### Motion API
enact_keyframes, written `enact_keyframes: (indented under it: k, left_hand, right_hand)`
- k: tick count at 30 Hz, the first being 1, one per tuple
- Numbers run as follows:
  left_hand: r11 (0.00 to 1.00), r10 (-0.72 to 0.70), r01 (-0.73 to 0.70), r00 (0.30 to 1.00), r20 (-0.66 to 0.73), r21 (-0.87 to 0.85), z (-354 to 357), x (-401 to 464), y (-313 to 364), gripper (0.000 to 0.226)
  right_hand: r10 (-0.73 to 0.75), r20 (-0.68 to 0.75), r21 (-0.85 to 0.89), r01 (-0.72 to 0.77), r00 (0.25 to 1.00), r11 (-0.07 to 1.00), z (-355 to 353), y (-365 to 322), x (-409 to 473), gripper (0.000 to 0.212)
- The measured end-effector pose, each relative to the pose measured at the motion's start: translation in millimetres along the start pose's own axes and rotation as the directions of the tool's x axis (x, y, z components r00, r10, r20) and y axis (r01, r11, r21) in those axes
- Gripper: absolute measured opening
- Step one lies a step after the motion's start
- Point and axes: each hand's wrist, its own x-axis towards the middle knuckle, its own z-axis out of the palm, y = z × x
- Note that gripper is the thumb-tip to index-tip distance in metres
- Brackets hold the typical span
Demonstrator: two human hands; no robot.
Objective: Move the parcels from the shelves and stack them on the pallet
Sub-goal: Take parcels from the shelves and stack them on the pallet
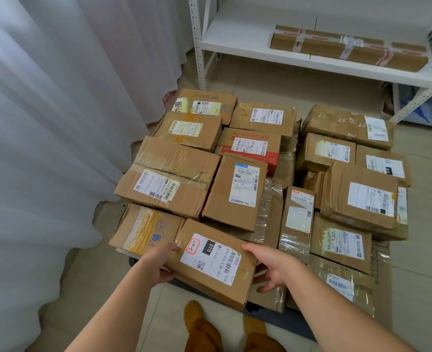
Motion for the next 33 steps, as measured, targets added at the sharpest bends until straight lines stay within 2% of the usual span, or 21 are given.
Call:
enact_keyframes:
  k: [4, 9, 13, 17, 22, 26, 27, 30, 31, 33]
  left_hand:
    - [1.0, -0.009, 0.01, 1.0, -0.011, 0.03, -1, -11, 1, 0.063]
    - [0.997, 0.031, -0.029, 0.999, -0.031, 0.066, -9, -28, 10, 0.075]
    - [0.993, 0.015, -0.01, 0.999, -0.043, 0.118, -7, -35, 7, 0.073]
    - [0.989, -0.055, 0.059, 0.998, -0.032, 0.136, 6, -31, -18, 0.07]
    - [0.994, -0.098, 0.097, 0.995, 0.025, 0.041, 29, -20, -51, 0.063]
    - [0.997, -0.067, 0.067, 0.998, 0.016, -0.048, 40, -15, -53, 0.058]
    - [0.996, -0.038, 0.038, 0.999, 0.004, -0.081, 42, -14, -52, 0.055]
    - [0.965, 0.055, -0.062, 0.998, -0.035, -0.255, 44, -5, -45, 0.05]
    - [0.955, 0.068, -0.082, 0.996, -0.056, -0.286, 45, -2, -43, 0.048]
    - [0.947, 0.066, -0.09, 0.994, -0.086, -0.308, 46, -1, -40, 0.043]
  right_hand:
    - [0.017, -0.005, -0.037, -0.017, 1.0, 0.999, -5, 2, -8, 0.041]
    - [-0.023, 0.05, -0.087, 0.027, 0.999, 0.996, 5, -8, -19, 0.044]
    - [-0.051, 0.033, -0.095, 0.054, 0.998, 0.994, 10, -9, -23, 0.048]
    - [0.006, 0.004, -0.144, -0.005, 1.0, 0.99, -1, 8, -21, 0.044]
    - [0.031, -0.018, -0.107, -0.033, 0.999, 0.994, -13, 30, -14, 0.027]
    - [-0.038, -0.012, -0.018, 0.038, 0.999, 0.999, -14, 36, -4, 0.021]
    - [-0.076, -0.006, 0.028, 0.076, 0.997, 0.997, -13, 36, -1, 0.026]
    - [-0.171, -0.014, 0.209, 0.17, 0.985, 0.963, -10, 36, 10, 0.057]
    - [-0.181, -0.025, 0.236, 0.182, 0.983, 0.954, -9, 35, 11, 0.061]
    - [-0.168, -0.036, 0.233, 0.171, 0.985, 0.957, -7, 33, 8, 0.052]
